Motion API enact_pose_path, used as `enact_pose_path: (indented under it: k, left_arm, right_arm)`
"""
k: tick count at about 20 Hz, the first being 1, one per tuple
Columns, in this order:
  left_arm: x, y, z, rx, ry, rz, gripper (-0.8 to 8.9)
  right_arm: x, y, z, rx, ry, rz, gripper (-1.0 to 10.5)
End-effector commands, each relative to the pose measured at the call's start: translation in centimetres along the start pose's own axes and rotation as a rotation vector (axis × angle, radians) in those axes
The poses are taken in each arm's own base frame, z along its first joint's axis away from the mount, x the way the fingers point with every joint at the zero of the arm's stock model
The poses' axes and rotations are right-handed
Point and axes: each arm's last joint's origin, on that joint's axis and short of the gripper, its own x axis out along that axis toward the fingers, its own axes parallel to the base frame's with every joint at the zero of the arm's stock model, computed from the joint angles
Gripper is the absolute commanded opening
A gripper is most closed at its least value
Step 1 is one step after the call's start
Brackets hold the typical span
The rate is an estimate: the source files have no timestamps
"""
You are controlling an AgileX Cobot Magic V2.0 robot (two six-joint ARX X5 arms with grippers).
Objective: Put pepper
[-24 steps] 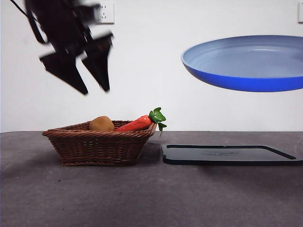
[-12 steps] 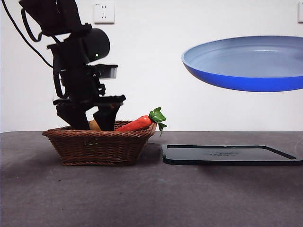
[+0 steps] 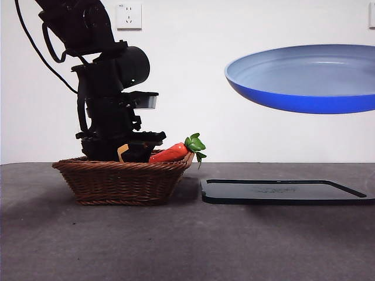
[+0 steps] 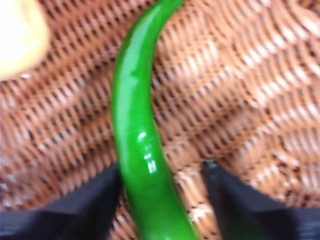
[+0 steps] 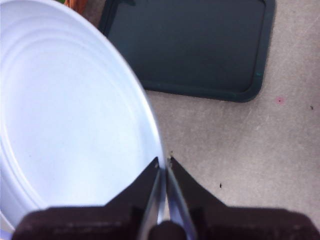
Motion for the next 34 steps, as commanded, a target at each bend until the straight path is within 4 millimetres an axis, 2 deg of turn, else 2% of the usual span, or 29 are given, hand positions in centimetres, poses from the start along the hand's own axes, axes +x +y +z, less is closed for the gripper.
enact_pose_path:
  k: [1,3,6,10,17,21,24,26,30,34]
  left_arm:
    - [0.5,-0.3,0.3,0.009,0.010,0.007,1.71]
    - [0.5,-0.3,0.2,0.010,0.012,0.007,1.34]
    - [0.3,-0.3,0.3,0.010,0.011,0.007,1.27]
    - [-1.4,-0.2,0.6,-0.004,-0.026,0.010,1.25]
    - [-6.5,0.0,0.8,-0.023,-0.103,0.006,1.25]
    - [-10.8,-0.9,0.5,-0.021,-0.177,-0.085,1.25]
    - [-13.8,-2.7,0.3,0.009,-0.246,-0.233,1.25]
    - [-14.6,-4.4,0.1,0.055,-0.257,-0.316,1.26]
    - [-14.3,-8.3,-0.3,0.157,-0.223,-0.409,1.26]
    - [-12.4,-11.2,-0.4,0.243,-0.189,-0.391,1.26]
  right_arm:
    - [-0.4,0.1,0.6,-0.001,-0.029,0.003,0.0]
    - [-0.4,0.1,0.6,-0.001,-0.029,0.003,0.0]
    - [-0.4,0.1,0.6,-0.001,-0.029,0.003,0.0]
    - [-0.4,0.1,0.6,-0.001,-0.029,0.003,0.0]
    - [-0.3,0.1,0.6,0.006,-0.023,0.003,0.0]
    - [1.6,-0.5,1.1,0.069,0.046,0.008,0.0]
    - [4.5,-1.2,1.8,0.119,0.136,0.017,0.0]
    - [6.7,-1.5,2.2,0.148,0.186,0.027,0.0]
    - [10.1,-1.3,2.6,0.204,0.253,0.122,0.0]
    - [10.7,-0.5,2.6,0.193,0.273,0.150,0.0]
